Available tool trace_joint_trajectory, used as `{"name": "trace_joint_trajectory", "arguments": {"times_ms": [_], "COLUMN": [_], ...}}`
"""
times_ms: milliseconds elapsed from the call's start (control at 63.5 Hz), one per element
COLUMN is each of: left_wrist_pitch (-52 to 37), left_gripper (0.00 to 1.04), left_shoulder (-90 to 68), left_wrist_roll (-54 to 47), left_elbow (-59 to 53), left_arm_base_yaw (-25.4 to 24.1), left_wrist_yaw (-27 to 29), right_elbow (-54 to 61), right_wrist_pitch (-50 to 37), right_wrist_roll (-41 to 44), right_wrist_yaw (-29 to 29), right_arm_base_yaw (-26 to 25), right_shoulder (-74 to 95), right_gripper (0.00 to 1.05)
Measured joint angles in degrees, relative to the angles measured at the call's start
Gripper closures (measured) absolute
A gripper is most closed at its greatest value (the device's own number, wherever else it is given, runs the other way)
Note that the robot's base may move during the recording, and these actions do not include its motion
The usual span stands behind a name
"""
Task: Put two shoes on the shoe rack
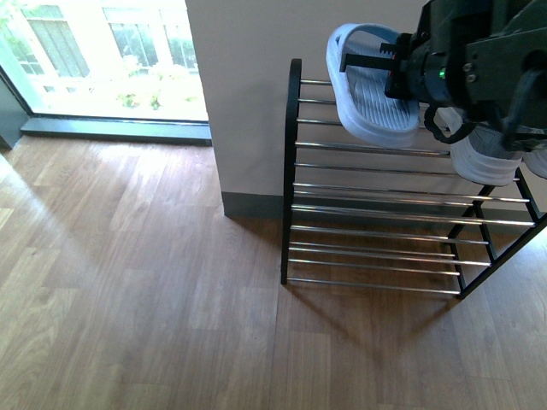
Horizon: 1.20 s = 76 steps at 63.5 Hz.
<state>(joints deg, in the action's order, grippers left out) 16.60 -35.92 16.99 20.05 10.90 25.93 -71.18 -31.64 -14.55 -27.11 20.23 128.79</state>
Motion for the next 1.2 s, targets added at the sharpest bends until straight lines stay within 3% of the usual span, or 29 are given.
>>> {"name": "trace_joint_trajectory", "arguments": {"times_ms": [456,771,1055,1196], "left_wrist_pitch": [0.0,0.0,0.0,0.0], "left_gripper": [1.03,1.03,1.03,1.03], "left_shoulder": [0.0,0.0,0.0,0.0], "left_wrist_roll": [0.0,0.0,0.0,0.0], "left_elbow": [0.0,0.0,0.0,0.0], "left_arm_base_yaw": [0.0,0.0,0.0,0.0], "left_wrist_yaw": [0.0,0.0,0.0,0.0], "right_elbow": [-17.33,-19.8,-20.98,-19.52], "right_wrist_pitch": [-0.04,-3.3,-1.27,-2.16], "right_wrist_roll": [6.03,11.82,11.54,11.76], "right_wrist_yaw": [-9.14,-9.9,-8.44,-7.23], "right_arm_base_yaw": [-6.23,-8.28,-9.27,-9.64], "right_shoulder": [17.07,20.41,20.79,20.79], "right_gripper": [1.03,1.03,1.03,0.78]}}
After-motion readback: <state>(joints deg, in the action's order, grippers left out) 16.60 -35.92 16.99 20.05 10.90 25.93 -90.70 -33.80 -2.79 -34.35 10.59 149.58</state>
